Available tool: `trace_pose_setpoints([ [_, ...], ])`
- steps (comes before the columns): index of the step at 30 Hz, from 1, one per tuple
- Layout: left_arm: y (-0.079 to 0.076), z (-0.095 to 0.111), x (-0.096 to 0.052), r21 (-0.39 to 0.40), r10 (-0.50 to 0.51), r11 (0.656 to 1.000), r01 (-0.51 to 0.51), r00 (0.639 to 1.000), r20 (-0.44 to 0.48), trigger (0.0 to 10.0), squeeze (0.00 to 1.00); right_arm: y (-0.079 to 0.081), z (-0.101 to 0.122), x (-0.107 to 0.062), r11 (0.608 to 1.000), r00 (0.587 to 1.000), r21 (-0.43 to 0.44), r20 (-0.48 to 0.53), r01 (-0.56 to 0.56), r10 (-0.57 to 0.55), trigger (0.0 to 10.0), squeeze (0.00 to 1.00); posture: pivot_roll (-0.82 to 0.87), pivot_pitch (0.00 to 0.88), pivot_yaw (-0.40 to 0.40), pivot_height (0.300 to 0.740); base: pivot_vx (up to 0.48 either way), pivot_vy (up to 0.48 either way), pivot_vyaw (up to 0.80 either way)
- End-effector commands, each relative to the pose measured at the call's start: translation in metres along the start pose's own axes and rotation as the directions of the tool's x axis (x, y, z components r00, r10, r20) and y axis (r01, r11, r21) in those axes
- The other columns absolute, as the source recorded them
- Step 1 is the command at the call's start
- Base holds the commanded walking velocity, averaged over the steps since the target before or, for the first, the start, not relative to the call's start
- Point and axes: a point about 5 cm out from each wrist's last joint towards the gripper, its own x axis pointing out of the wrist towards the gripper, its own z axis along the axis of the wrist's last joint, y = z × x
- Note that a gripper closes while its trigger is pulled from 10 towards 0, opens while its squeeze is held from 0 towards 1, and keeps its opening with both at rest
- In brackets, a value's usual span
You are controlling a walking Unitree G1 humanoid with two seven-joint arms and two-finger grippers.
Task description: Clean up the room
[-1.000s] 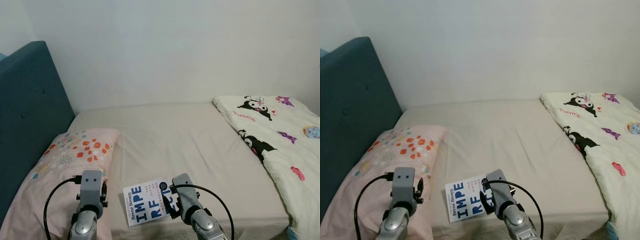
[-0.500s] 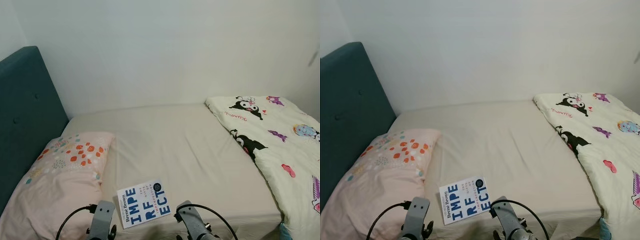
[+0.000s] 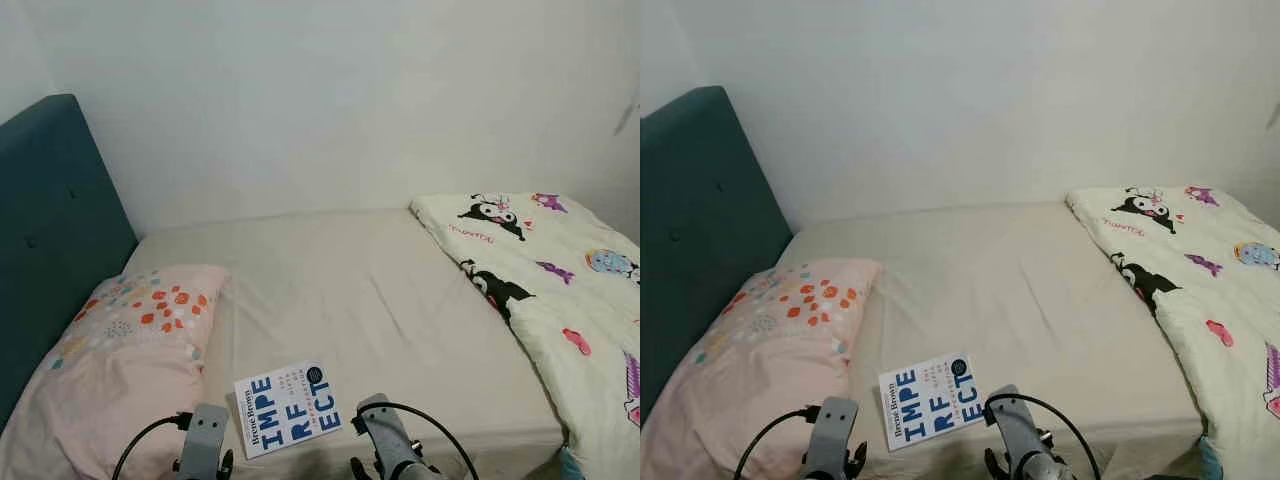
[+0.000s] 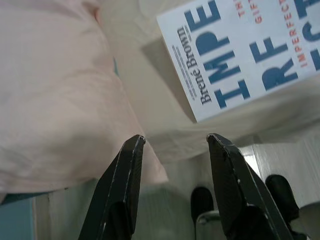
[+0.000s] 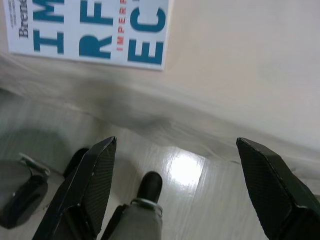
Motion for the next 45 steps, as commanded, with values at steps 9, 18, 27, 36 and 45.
trace_pose_setpoints([
  [9, 0.014, -0.001, 0.001, -0.049, 0.076, 0.996, -0.077, 0.997, -0.024, 10.0, 0.00, -0.004, 0.009, 0.001, 0.998, 0.998, 0.050, 0.059, 0.027, -0.030, 10.0, 0.00, -0.03, 0.000, 0.010, 0.740, 0.000, 0.000, 0.00],
  [18, 0.008, -0.014, -0.002, -0.027, 0.055, 0.998, -0.057, 0.995, -0.086, 10.0, 0.00, -0.006, -0.016, -0.003, 0.996, 0.995, -0.065, -0.070, 0.065, -0.069, 10.0, 0.00, -0.02, 0.000, 0.008, 0.740, 0.000, 0.000, 0.00],
  [27, 0.003, -0.021, -0.004, -0.021, 0.019, 1.000, -0.022, 0.992, -0.125, 10.0, 0.00, -0.008, -0.027, -0.006, 0.992, 0.989, 0.071, -0.111, 0.107, -0.099, 10.0, 0.00, -0.04, 0.000, 0.040, 0.740, 0.000, 0.000, 0.00],
  [36, 0.000, -0.018, -0.003, -0.036, 0.025, 0.999, -0.030, 0.994, -0.110, 10.0, 0.00, -0.011, -0.023, -0.005, 0.989, 0.988, 0.085, -0.103, 0.123, -0.114, 10.0, 0.00, -0.04, 0.000, 0.042, 0.740, 0.000, 0.000, 0.00],
  [45, 0.006, -0.014, -0.001, 0.000, 0.051, 0.999, -0.052, 0.993, -0.103, 10.0, 0.00, -0.008, -0.025, -0.005, 0.992, 0.987, 0.061, -0.121, 0.110, -0.102, 10.0, 0.00, -0.03, 0.000, 0.031, 0.740, 0.000, 0.000, 0.00],
])
